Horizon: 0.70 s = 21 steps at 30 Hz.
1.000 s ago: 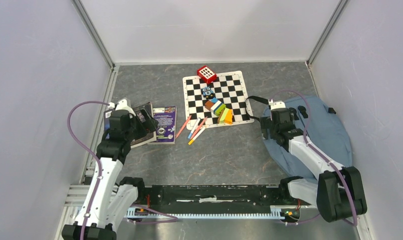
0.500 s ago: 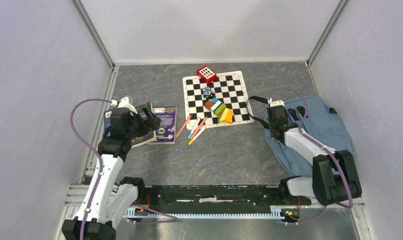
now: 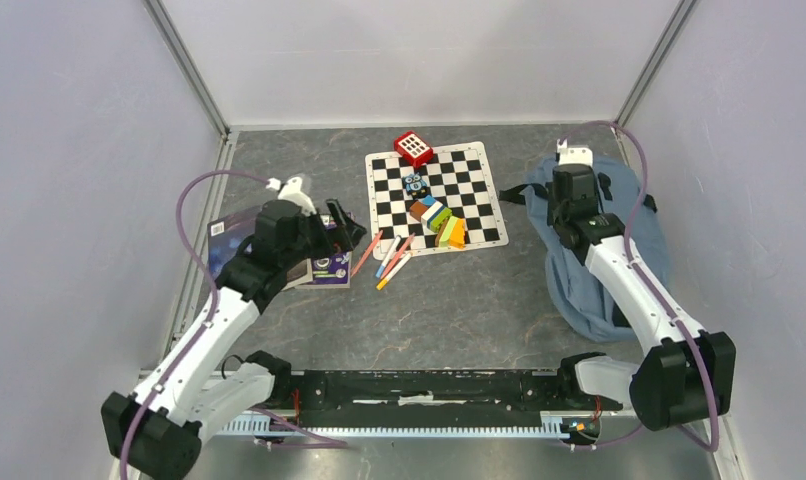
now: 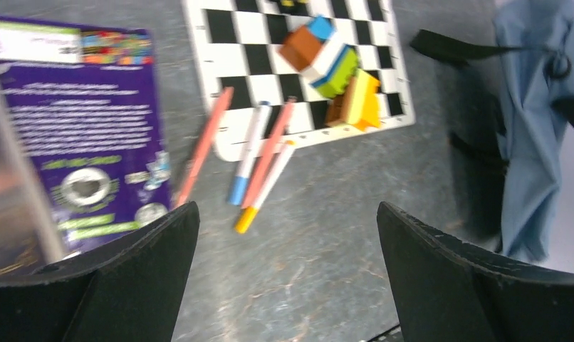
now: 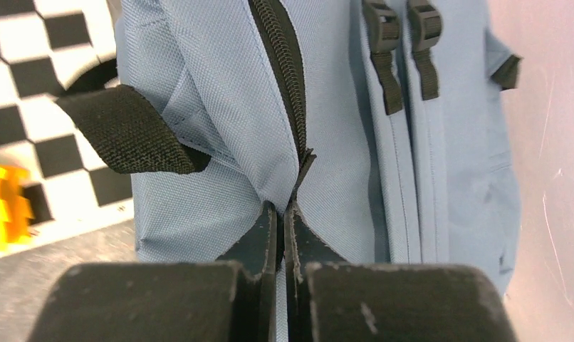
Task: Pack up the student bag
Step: Adjust the student bag at the center of the board.
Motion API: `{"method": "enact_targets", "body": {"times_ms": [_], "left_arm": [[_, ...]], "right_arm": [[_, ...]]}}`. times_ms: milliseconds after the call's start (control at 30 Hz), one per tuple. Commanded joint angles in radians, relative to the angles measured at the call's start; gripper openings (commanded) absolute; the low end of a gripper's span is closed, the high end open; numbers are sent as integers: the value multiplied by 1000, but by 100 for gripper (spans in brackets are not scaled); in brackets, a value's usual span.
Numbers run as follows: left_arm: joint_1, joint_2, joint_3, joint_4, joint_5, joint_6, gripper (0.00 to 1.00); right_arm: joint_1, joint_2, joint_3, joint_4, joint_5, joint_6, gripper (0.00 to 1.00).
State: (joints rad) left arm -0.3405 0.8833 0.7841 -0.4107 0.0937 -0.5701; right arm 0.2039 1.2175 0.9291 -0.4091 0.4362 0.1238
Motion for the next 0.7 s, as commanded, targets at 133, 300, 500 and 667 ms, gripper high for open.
{"method": "enact_targets", "body": {"times_ms": [133,300,500,667], "left_arm": [[-266,256,176,277,-61,-129,100],[-390,429,329,344,-13,-108,100],[-538,694,572,341,102,-86,100],[-592,850,747,219,153,-27,100]], "right_arm": [[7,-15,262,64,-79,149,0],[11,-31,266,145,-109,261,0],[41,-28,253,209,-116,311,0],[80,-30,266,217,-82,307,0]]}}
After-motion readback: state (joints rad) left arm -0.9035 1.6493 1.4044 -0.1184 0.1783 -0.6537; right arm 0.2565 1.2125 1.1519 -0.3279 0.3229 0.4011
